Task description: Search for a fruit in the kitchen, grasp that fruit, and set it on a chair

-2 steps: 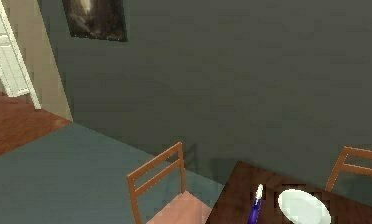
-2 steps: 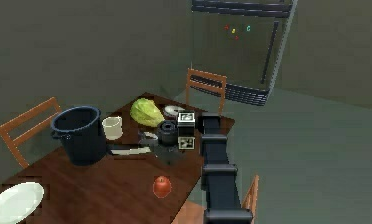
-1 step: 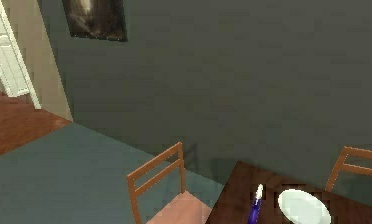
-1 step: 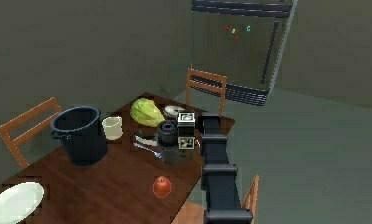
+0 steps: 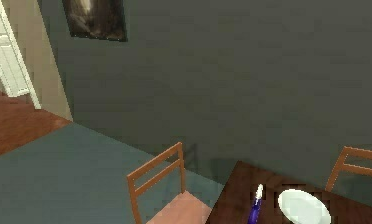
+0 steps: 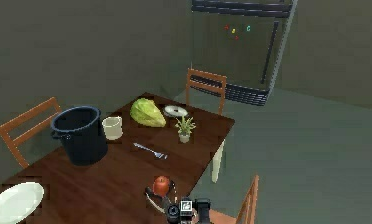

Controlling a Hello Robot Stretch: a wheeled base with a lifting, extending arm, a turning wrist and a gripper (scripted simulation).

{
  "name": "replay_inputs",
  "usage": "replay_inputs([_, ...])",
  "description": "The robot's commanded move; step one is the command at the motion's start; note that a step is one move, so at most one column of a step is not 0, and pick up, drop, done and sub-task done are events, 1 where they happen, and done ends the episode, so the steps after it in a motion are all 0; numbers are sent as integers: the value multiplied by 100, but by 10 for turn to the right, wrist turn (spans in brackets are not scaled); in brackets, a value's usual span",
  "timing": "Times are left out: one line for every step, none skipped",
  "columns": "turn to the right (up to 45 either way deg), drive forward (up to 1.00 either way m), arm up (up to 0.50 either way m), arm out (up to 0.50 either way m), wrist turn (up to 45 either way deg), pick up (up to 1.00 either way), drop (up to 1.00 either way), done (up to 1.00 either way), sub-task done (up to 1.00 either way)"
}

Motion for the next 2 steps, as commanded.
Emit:
replay_inputs([0, 0, 0, 0, 0, 100, 0, 0, 0])
replay_inputs([0, 0, 10, 0, 0, 0, 0, 0, 0])
